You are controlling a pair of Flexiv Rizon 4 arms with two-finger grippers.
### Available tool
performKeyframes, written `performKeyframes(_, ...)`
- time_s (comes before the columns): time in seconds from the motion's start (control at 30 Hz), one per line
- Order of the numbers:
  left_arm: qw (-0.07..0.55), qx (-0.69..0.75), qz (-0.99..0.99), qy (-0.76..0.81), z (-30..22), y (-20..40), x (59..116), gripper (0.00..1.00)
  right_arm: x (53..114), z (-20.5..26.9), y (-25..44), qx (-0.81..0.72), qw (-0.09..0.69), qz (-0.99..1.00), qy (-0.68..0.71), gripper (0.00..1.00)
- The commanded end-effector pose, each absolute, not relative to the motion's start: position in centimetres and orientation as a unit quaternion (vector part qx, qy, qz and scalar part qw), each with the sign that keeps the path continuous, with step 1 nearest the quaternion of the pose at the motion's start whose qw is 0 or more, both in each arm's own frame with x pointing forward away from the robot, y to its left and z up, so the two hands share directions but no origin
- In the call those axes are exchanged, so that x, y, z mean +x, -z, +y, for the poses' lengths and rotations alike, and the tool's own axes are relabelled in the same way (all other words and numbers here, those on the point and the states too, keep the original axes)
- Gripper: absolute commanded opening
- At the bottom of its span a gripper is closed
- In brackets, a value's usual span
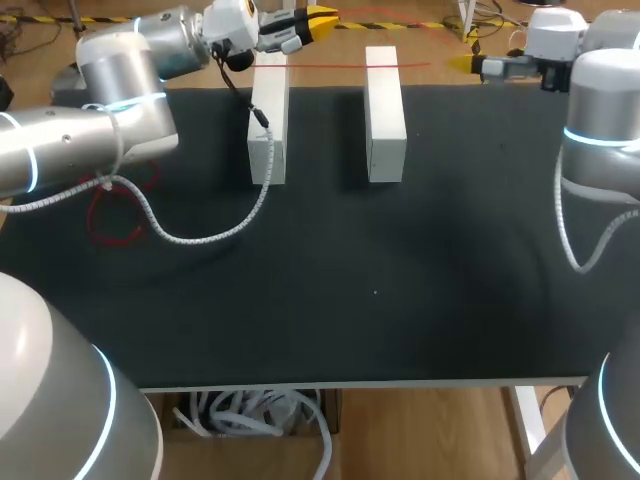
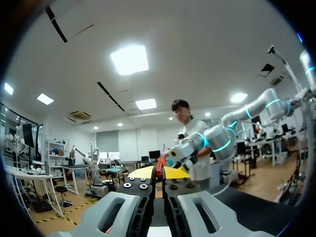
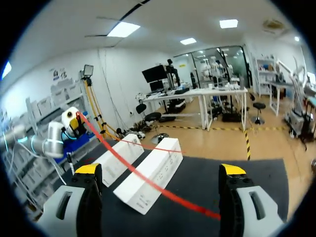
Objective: Grab the tape and strap the tape.
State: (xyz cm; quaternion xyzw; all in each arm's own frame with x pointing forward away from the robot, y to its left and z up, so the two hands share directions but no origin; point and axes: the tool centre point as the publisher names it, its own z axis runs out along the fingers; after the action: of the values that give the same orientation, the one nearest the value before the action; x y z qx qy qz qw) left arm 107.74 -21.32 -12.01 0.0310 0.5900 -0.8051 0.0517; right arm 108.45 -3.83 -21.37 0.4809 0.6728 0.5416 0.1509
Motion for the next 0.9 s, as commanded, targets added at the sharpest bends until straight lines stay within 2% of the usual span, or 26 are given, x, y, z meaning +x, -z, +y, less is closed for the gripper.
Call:
performKeyframes(0.03, 0.05, 0.033, 0.589, 0.806, -21.3, 12.1, 107.9, 0.0, 105.8, -5.4, 20.7, 0.719, -0.151, 0.477, -0.482, 1.0)
performKeyframes(0.3, 0.05, 0.033, 0.589, 0.806, -21.3, 12.1, 107.9, 0.0, 103.1, -4.5, 20.5, 0.718, -0.222, 0.46, -0.473, 1.0)
performKeyframes(0.37, 0.05, 0.033, 0.589, 0.806, -21.3, 12.1, 107.9, 0.0, 101.7, -4.1, 20.0, 0.695, -0.17, 0.515, -0.473, 1.0)
performKeyframes(0.5, 0.05, 0.033, 0.589, 0.806, -21.3, 12.1, 107.9, 0.0, 100.7, -3.8, 19.7, 0.692, -0.192, 0.502, -0.482, 1.0)
performKeyframes(0.67, 0.05, 0.033, 0.589, 0.806, -21.3, 12.1, 107.9, 0.0, 101.8, -4.0, 23.0, 0.732, -0.196, 0.457, -0.466, 1.0)
performKeyframes(0.73, 0.05, 0.033, 0.589, 0.806, -21.3, 12.1, 107.9, 0.0, 102.2, -4.1, 23.9, 0.747, -0.181, 0.453, -0.452, 1.0)
performKeyframes(0.77, 0.05, 0.033, 0.589, 0.806, -21.3, 12.1, 107.9, 0.0, 102.4, -4.2, 24.2, 0.731, -0.147, 0.483, -0.459, 1.0)
performKeyframes(0.9, 0.05, 0.033, 0.589, 0.806, -21.3, 12.1, 107.9, 0.0, 102.4, -4.2, 24.2, 0.731, -0.147, 0.483, -0.459, 1.0)
